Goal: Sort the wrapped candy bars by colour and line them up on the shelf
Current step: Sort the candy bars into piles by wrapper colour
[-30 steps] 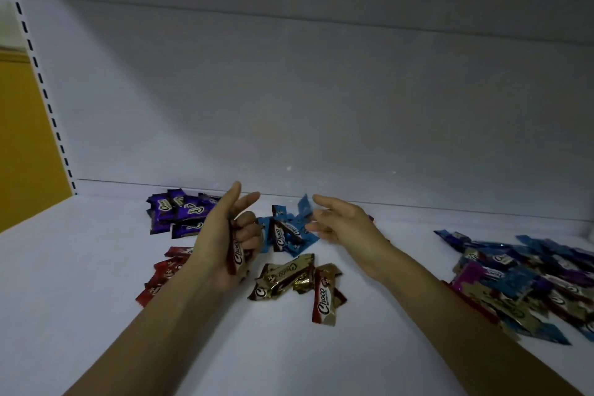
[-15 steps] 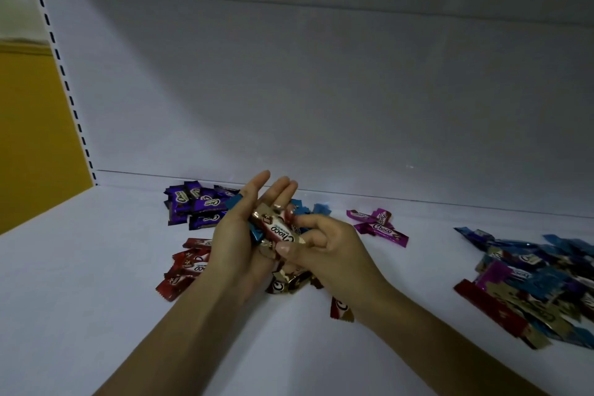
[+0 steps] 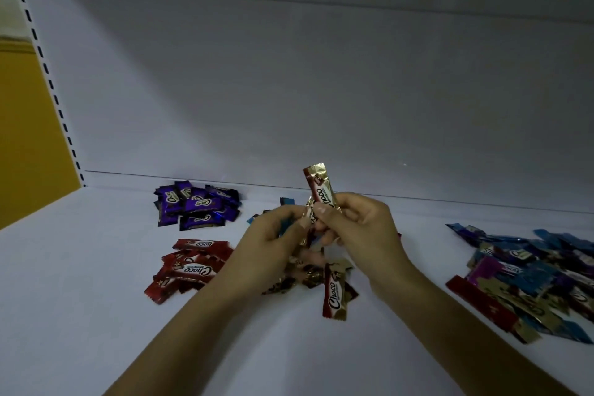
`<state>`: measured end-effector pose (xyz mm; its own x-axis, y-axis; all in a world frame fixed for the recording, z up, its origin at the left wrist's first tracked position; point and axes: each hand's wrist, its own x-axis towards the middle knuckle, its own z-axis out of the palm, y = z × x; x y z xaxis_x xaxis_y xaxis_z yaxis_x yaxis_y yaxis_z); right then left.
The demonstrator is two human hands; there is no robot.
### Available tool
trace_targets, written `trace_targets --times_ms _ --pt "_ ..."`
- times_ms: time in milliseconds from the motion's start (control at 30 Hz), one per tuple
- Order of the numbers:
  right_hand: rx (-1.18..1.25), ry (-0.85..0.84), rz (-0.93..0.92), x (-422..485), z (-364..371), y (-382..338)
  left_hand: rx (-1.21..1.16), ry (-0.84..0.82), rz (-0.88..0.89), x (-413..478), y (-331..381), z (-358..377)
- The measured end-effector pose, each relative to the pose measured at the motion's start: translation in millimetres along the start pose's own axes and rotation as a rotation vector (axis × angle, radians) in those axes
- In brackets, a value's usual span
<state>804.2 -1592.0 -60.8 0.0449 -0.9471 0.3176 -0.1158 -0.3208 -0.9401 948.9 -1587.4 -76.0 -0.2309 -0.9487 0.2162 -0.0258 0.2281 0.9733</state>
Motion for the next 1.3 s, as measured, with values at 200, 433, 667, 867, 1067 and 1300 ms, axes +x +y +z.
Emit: trace_targets --times_ms 200,433,667,867,1067,1300 --pt "-0.042 0.023 -0.003 13.8 -24.0 0.0 0.214 0.24 0.094 3.5 -5.5 -10.0" --pt "-0.439 -0.473 0.105 14.6 -46.5 -2.2 0.056 0.52 0.13 6.4 -3.5 -18.1" --pt "-0.318 -0.276 0.029 13.1 -41.0 -7.6 0.178 0.218 0.173 1.5 -2.6 -8.9" --pt "-0.055 -0.232 0.045 13.3 -32.4 -0.9 0.236 0.1 0.235 -0.2 -0.4 -5.6" --pt "0.161 -0.267 0.222 17.0 -33.0 2.7 -0.01 0.186 0.192 -1.1 2.5 -7.4" --pt "-0.696 -0.394 0.124 11.2 -38.5 1.1 -0.787 0.183 -0.031 3.8 6.0 -22.5"
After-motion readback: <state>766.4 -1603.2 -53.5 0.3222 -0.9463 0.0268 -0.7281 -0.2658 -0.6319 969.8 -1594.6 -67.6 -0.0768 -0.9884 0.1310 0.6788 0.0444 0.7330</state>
